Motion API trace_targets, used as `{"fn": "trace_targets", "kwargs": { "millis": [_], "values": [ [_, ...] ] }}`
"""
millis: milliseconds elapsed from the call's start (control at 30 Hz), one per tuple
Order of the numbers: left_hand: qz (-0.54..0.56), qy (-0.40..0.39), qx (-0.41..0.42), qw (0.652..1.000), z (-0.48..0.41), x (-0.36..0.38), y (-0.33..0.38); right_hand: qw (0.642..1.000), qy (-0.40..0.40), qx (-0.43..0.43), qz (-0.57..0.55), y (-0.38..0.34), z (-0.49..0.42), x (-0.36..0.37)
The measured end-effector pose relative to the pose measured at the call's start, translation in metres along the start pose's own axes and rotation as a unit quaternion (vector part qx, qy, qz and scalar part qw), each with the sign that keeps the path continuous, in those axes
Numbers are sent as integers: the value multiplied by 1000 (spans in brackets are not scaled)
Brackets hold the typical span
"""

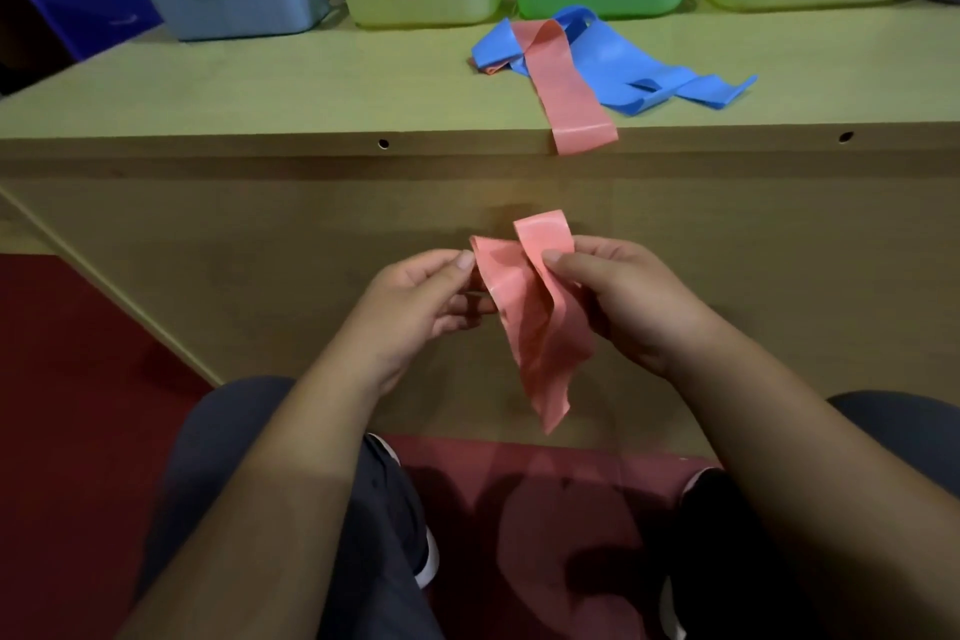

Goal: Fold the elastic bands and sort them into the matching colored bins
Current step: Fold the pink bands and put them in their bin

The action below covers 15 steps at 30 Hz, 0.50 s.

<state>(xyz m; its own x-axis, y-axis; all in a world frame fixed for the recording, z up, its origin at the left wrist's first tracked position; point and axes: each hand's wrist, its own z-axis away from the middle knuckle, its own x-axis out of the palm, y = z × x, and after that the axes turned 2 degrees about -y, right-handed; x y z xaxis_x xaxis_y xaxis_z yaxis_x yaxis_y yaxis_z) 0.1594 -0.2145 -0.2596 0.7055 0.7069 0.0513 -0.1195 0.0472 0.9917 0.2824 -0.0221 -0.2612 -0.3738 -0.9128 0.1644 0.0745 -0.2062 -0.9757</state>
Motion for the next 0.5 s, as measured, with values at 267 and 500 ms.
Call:
{"fn": "trace_targets", "kwargs": {
  "millis": [267,500],
  "values": [
    [93,24,20,995,-2,10,-1,999,8,13,45,4,5,-6],
    [80,68,30,994,0,22,-2,991,58,-70,103,-2,14,-8]
  ]
}}
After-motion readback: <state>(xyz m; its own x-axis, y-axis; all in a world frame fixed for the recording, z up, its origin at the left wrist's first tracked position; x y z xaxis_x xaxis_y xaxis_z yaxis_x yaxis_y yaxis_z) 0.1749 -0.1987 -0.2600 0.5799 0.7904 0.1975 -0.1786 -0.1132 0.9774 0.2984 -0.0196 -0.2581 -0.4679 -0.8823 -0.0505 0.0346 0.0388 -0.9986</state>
